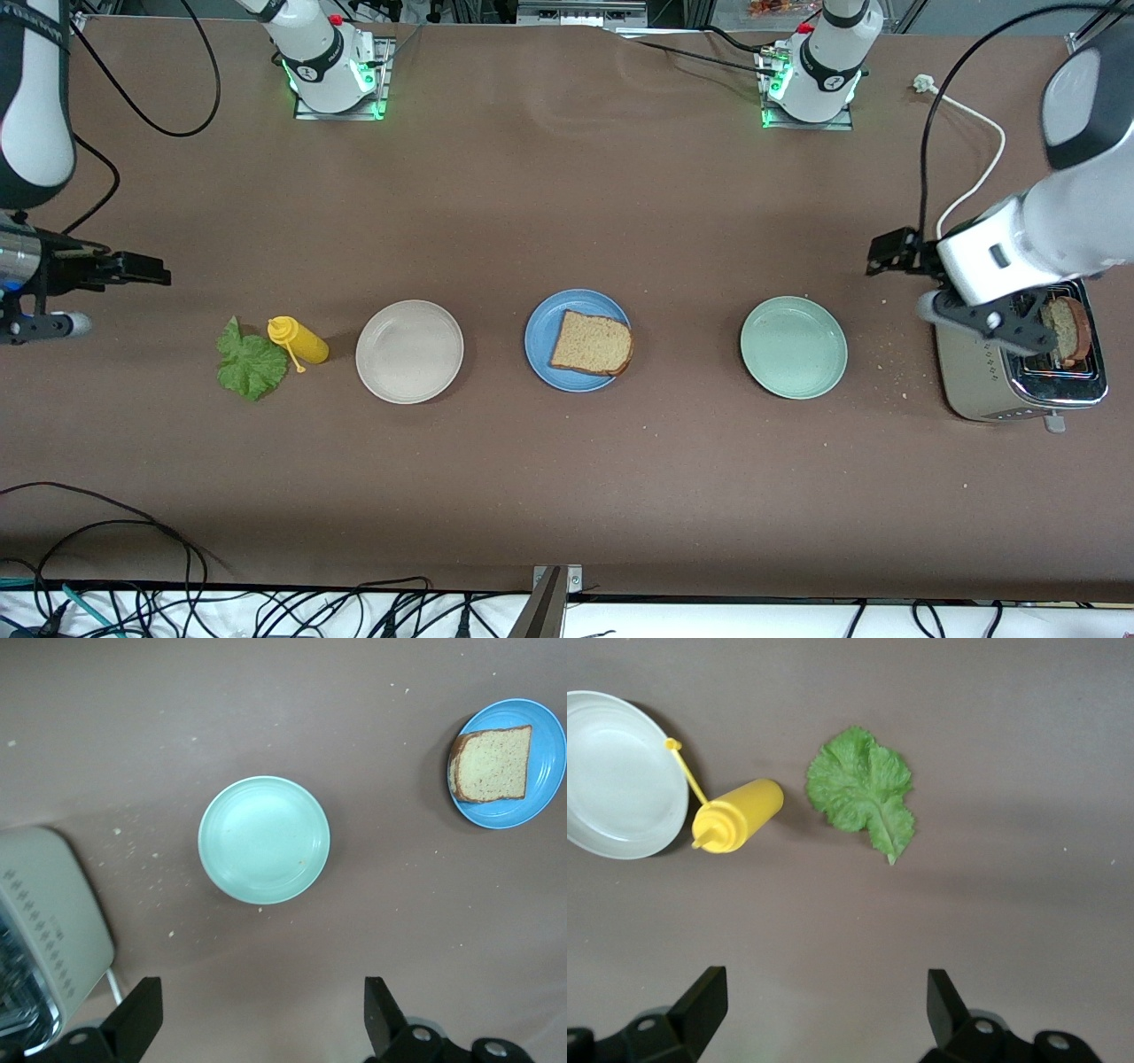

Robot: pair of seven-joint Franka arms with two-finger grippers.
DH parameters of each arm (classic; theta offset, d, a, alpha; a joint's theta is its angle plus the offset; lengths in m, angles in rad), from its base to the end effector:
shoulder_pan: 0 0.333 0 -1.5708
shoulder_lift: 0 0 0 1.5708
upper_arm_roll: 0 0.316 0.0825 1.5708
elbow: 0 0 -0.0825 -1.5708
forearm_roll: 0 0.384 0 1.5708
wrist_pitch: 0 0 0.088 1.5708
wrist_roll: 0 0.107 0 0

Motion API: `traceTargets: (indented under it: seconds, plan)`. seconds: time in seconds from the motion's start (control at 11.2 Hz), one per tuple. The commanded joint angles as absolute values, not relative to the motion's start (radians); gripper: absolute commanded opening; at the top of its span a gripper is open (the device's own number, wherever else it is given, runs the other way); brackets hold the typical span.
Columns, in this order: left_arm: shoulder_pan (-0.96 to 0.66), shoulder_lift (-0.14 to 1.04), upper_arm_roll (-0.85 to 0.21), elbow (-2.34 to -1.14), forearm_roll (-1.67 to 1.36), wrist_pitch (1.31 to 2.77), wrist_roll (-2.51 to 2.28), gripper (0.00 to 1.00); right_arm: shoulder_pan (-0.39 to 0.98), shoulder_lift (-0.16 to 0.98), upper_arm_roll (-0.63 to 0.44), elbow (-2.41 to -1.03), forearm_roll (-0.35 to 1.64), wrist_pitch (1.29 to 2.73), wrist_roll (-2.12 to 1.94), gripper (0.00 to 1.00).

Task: Make sandwich in blue plate with both arms
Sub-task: 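Retract the left gripper while the right gripper reaches the lettuce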

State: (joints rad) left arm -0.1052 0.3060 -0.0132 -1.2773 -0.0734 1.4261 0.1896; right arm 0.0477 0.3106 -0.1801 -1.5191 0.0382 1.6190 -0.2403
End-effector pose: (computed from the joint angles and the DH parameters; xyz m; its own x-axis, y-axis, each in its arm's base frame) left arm 0.6238 -0.0816 0.5681 0.9401 -0.3115 -0.1387 -0.2988 -0.9485 0.1053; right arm 0.6271 -0.0666 0.4697 0.9736 0.1057 -0.2025 0.1015 -0.9943 -0.0313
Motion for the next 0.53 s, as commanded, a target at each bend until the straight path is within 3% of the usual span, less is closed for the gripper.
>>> traceTargets:
  seconds: [0.0, 0.27, 0.44]
  plan:
    - [-0.091, 0.224, -0.011, -1.304, -0.022, 1.364, 0.17, 1.0, 0.041, 0.394, -0.173, -1.505, 0.057, 1.722, -0.278, 1.0]
    - [-0.089, 0.173, -0.002, -1.325, -0.012, 1.354, 0.176, 1.0, 0.034, 0.479, -0.147, -1.558, 0.054, 1.836, -0.287, 1.0]
    - [-0.095, 0.039, -0.002, -1.497, 0.014, 1.489, 0.172, 1.0, 0.012, 0.498, -0.123, -1.646, 0.049, 1.987, -0.331, 1.0]
